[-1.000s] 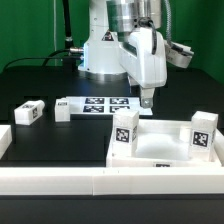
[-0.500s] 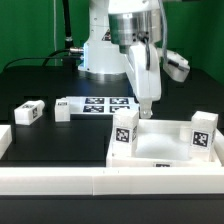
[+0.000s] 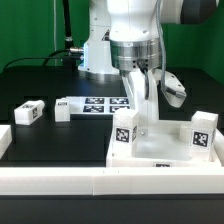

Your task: Assemble square table

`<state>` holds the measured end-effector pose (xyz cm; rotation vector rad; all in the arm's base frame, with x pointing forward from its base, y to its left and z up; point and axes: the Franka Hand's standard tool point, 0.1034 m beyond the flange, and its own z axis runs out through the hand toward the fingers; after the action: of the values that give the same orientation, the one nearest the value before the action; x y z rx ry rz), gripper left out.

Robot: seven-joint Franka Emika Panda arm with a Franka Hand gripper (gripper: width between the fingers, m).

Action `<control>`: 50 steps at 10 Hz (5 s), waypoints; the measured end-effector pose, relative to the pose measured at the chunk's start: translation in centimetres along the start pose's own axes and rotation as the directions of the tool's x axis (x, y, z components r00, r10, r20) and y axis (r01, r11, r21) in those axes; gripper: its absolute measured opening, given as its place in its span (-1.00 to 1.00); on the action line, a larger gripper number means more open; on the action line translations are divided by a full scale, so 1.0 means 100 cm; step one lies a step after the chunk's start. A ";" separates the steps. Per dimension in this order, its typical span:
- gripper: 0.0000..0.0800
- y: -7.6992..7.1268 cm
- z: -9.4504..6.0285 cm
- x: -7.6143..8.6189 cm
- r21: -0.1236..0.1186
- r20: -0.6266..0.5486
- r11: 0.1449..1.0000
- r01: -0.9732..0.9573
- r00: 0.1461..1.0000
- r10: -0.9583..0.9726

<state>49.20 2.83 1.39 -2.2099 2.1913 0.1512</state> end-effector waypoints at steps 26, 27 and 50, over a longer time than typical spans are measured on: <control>-0.85 -0.007 -0.019 0.085 -0.031 -0.041 0.553 0.832 0.552 -0.833; -0.85 -0.009 -0.019 0.087 -0.038 -0.041 0.483 0.875 0.481 -0.876; -0.85 -0.048 -0.008 0.021 -0.108 0.157 -0.908 0.405 -0.895 -0.418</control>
Offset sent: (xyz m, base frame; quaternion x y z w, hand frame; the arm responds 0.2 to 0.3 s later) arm 0.0001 0.0015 -0.0016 -0.0028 0.0009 0.0032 1.0000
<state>54.06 0.73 1.80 -2.6954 -1.7546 0.1108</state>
